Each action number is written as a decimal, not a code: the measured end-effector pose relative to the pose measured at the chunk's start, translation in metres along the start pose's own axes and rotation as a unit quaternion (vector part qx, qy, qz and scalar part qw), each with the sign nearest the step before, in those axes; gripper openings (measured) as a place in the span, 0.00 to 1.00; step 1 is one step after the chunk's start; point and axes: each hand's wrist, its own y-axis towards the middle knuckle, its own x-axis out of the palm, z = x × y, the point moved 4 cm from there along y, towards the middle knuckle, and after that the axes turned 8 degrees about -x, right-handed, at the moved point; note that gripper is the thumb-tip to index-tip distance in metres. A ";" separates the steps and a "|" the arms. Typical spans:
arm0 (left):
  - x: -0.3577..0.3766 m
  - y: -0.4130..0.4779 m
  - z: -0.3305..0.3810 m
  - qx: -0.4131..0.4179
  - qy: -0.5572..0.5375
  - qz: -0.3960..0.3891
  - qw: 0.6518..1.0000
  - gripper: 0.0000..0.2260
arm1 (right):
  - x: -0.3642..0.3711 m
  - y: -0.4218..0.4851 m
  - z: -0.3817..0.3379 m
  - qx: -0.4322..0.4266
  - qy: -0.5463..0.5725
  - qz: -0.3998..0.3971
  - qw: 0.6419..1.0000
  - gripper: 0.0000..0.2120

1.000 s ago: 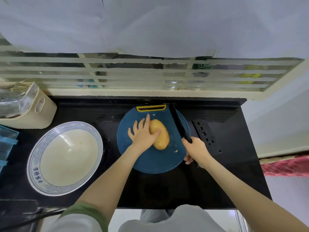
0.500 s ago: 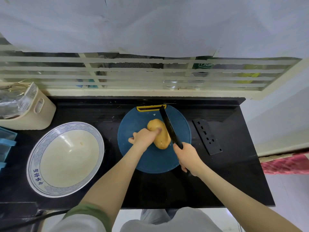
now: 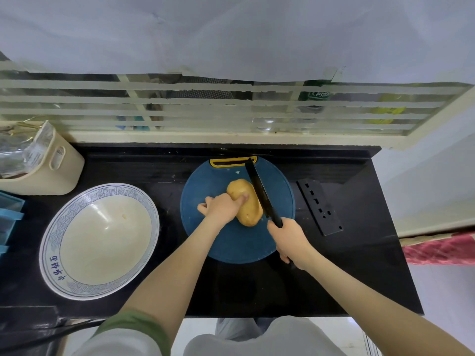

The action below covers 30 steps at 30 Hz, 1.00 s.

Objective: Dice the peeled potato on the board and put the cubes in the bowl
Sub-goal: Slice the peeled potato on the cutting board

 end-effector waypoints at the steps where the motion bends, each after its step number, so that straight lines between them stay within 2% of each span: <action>1: 0.000 0.002 0.000 0.003 0.001 -0.001 1.000 0.30 | 0.000 0.000 0.001 0.000 -0.003 0.001 1.000 0.11; 15: 0.001 -0.001 0.008 0.002 0.042 0.013 0.999 0.34 | 0.014 0.002 0.006 0.010 0.021 0.022 0.999 0.12; 23: 0.003 -0.001 0.008 0.011 0.052 0.016 0.998 0.33 | 0.013 0.012 0.000 0.022 0.016 0.004 1.000 0.10; 30: 0.005 -0.003 0.014 -0.012 0.061 0.023 0.998 0.33 | 0.013 0.024 -0.008 0.025 0.010 -0.012 1.000 0.10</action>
